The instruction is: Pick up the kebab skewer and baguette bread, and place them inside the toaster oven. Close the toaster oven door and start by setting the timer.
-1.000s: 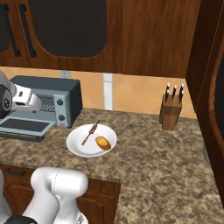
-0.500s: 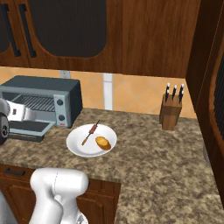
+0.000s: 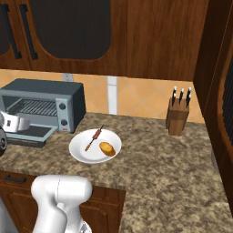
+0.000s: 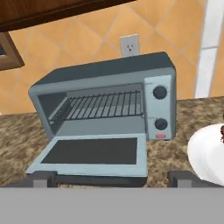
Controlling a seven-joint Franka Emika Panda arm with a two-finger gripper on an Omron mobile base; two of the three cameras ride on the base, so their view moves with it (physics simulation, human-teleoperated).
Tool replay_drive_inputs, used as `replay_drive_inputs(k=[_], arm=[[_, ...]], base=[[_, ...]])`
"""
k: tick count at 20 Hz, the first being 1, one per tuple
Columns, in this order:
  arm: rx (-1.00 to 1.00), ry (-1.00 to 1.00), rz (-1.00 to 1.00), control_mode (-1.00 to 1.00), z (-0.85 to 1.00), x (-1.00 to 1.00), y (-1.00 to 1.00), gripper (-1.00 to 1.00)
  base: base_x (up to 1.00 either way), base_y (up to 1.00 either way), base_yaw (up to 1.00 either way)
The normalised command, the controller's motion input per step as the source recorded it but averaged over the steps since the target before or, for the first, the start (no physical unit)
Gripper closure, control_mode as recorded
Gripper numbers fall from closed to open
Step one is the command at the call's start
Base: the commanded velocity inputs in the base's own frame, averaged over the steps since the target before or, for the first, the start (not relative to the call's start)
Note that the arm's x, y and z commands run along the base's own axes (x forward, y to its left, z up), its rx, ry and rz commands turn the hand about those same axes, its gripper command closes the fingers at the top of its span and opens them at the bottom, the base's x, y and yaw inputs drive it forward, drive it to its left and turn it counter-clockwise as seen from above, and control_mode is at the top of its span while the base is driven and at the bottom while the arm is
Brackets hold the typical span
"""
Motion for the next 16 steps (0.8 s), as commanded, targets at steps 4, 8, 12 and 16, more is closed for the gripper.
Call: replay_drive_inputs(k=[4,8,12,16], arm=[[0.23,-0.02,0.00,-1.00,0.00,0.43,0.23,-1.00],[0.00,0.00,0.00,-1.00,0.00,0.56,0.05,-1.00],[-0.09,0.03,0.00,-1.00,-0.01,0.15,0.13,-1.00],[-0.02,0.15,0.00,-1.00,0.00,0.26,0.03,-1.00]], base=[[0.00,0.00,0.00],[0.00,0.00,0.00],[0.00,0.00,0.00],[0.00,0.00,0.00]])
